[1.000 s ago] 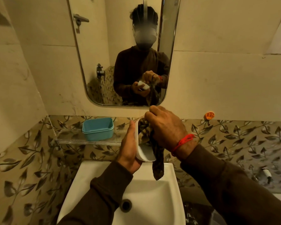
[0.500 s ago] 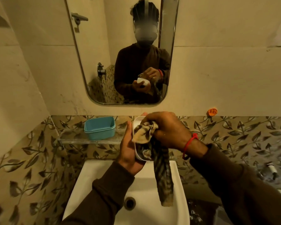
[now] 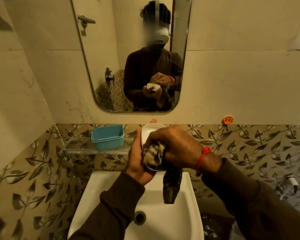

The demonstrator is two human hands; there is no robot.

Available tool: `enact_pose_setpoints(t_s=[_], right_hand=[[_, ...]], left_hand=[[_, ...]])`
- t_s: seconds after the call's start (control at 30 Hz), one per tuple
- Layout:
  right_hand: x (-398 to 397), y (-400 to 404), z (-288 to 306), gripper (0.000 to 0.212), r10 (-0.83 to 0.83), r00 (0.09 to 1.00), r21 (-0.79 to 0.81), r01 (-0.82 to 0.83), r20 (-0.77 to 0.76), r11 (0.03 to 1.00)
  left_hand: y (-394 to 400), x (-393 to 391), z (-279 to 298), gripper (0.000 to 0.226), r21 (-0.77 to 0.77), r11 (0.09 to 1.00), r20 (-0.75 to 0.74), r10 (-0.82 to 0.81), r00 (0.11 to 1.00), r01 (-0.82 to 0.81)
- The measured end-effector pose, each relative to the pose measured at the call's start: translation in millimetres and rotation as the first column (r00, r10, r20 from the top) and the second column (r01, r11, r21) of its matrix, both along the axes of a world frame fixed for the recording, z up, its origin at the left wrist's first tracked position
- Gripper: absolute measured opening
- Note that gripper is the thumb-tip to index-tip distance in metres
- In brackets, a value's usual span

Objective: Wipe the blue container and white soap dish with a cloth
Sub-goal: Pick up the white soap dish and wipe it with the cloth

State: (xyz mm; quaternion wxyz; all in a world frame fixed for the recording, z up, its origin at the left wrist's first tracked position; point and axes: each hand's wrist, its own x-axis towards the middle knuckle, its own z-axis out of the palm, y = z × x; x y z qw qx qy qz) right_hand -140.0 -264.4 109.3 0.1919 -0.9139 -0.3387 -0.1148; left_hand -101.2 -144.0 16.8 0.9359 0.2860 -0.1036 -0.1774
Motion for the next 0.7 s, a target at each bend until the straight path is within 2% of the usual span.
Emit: enact_pose_setpoints(t_s=[0.07, 0.13, 0.3, 0.43, 0.53, 0.7], right_hand=[[-7, -2, -3, 0.03, 0.087, 0.993, -0.033, -0.09, -0.081, 0.995], [-6, -7, -1, 0.028, 0.128, 0.988, -0.044, -0.132, -0.086, 0.99], [2, -6, 8, 0.031, 0.144, 0.982, -0.051, -0.138, 0.126, 0.989], [9, -6, 15, 0.027, -0.051, 0.946, 0.023, 0.047, 0.32, 0.999], [9, -3, 14, 0.027, -0.135, 0.897, -0.033, 0.163, 0.421, 0.986], [8, -1, 10, 0.027, -0.263, 0.882, -0.081, 0.317, 0.39, 0.945]], left_hand=[[6, 1, 5, 0.055, 0.043, 0.999, 0.051, 0.013, 0.999, -0.015], [6, -2, 6, 0.057, 0.069, 0.998, 0.048, -0.011, 0.999, 0.008], [3, -9, 8, 0.06, 0.065, 0.997, -0.02, -0.046, 0.999, 0.047], [-5, -13, 7, 0.062, 0.076, 0.996, -0.037, -0.05, 0.998, 0.053], [-10, -11, 5, 0.061, 0.083, 0.996, -0.034, -0.007, 0.999, 0.01], [-2, -3, 6, 0.066, 0.155, 0.984, 0.053, 0.086, 0.995, -0.093]])
